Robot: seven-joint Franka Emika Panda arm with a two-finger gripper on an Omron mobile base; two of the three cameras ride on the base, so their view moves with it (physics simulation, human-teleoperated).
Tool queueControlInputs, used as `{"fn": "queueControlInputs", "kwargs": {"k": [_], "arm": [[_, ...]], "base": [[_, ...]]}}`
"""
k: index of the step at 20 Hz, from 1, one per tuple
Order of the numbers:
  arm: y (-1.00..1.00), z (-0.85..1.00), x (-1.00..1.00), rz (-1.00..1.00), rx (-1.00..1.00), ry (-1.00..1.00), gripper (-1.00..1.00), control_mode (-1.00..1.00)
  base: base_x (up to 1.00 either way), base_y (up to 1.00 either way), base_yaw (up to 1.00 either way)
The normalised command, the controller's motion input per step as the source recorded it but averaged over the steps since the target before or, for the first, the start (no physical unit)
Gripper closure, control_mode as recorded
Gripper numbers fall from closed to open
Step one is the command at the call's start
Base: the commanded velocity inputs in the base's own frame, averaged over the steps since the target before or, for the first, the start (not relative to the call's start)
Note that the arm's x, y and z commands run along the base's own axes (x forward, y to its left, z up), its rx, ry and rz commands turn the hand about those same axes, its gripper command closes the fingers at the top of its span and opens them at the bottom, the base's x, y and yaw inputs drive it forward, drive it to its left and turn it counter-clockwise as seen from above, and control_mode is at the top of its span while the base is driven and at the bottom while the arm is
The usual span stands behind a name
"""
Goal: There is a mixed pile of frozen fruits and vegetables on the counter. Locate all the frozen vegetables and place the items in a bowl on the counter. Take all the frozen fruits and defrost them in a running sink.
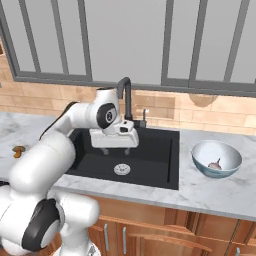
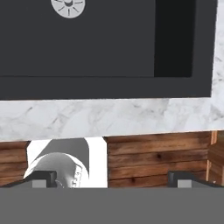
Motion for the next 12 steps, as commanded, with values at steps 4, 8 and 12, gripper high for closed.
{"fn": "queueControlInputs", "kwargs": {"k": [4,8,12], "arm": [[0.5,-0.03,-0.21,0.08,0.0,0.02,-1.0,-1.0],[0.52,-0.04,-0.16,0.07,0.0,0.03,-1.0,-1.0],[0.5,-0.03,-0.14,0.08,0.01,0.04,-1.0,-1.0]], "base": [[0.0,0.0,0.0],[0.0,0.0,0.0],[0.0,0.0,0.0]]}}
